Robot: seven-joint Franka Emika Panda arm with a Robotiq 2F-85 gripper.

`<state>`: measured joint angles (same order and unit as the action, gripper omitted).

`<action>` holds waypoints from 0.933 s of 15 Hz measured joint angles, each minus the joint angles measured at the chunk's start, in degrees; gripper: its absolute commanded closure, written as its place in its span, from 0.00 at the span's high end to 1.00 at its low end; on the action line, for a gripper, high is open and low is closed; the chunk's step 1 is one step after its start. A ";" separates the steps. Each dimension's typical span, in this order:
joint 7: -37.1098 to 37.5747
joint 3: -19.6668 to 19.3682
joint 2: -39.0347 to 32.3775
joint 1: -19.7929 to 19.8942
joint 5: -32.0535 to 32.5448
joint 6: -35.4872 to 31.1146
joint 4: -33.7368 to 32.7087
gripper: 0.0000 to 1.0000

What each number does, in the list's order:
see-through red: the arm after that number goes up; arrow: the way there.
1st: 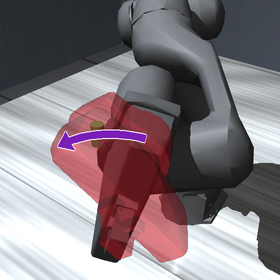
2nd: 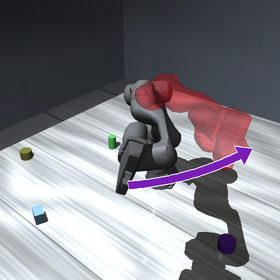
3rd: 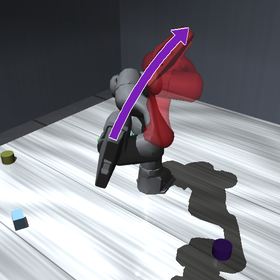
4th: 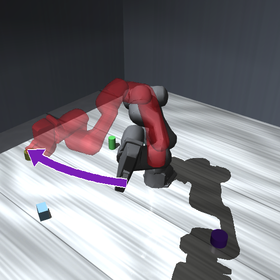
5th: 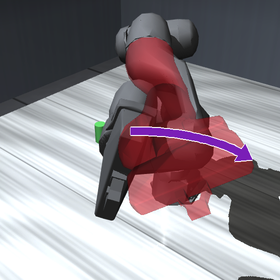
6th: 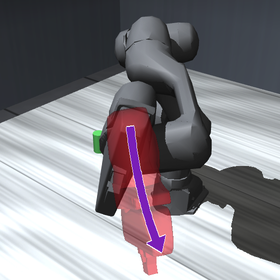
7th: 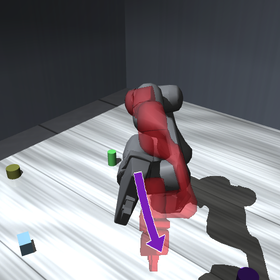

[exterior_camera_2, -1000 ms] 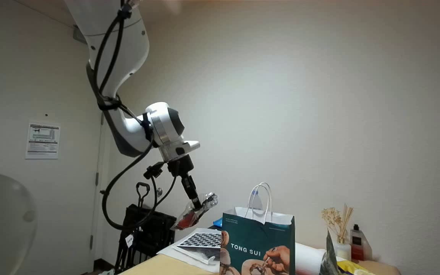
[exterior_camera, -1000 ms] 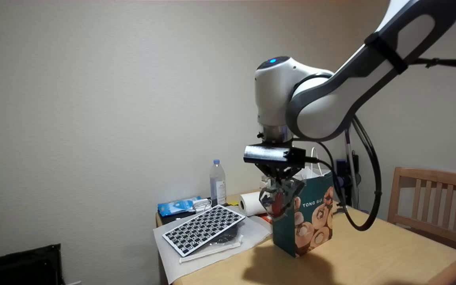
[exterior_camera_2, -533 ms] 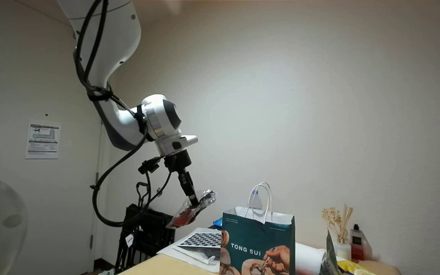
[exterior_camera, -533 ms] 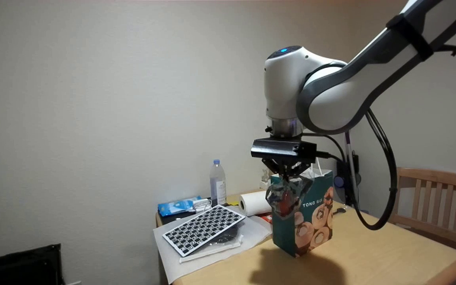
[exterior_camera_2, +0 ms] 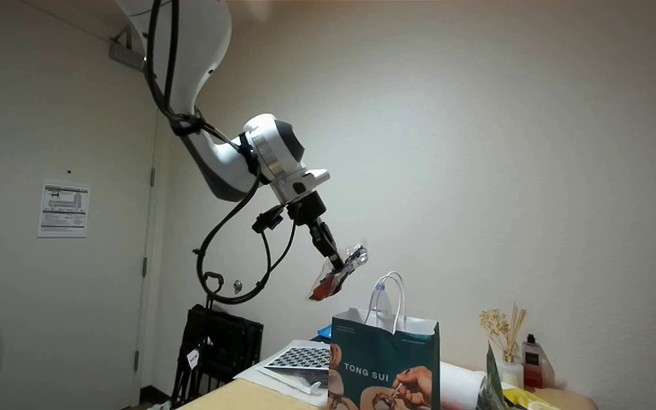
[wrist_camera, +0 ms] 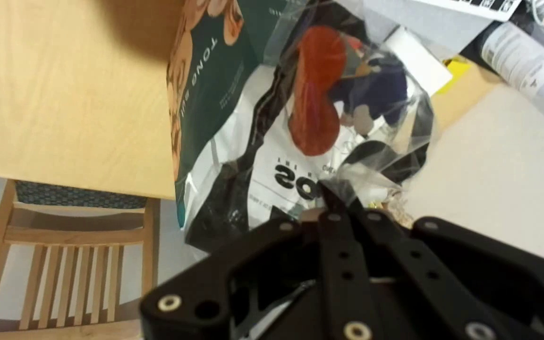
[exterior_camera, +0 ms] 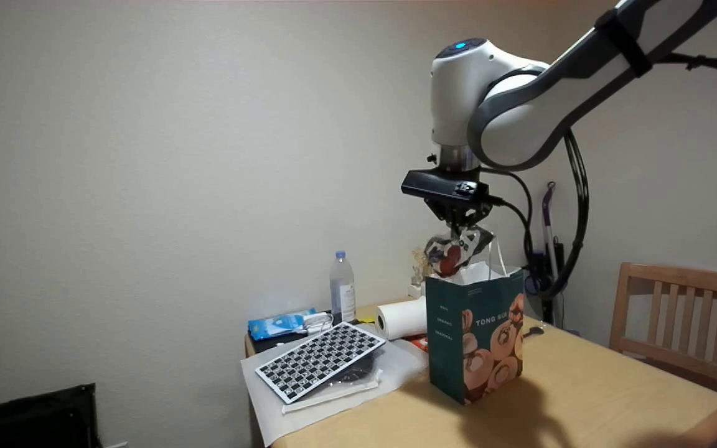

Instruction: Put the crumpled paper into the bag

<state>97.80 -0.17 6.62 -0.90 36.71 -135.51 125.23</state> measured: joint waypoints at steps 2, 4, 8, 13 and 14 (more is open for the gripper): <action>3.09 0.02 -0.48 1.40 3.07 0.91 -1.51 0.00; 7.12 0.00 -1.69 2.42 6.95 2.30 -2.75 0.00; 11.17 -0.71 -5.92 3.10 9.91 5.36 -4.46 0.00; 10.86 -1.05 -12.33 2.73 7.22 5.27 -4.98 0.26; 10.48 -1.04 -13.44 2.54 6.29 5.27 -5.26 0.28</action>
<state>108.28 -1.21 -6.83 1.64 43.00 -130.24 119.98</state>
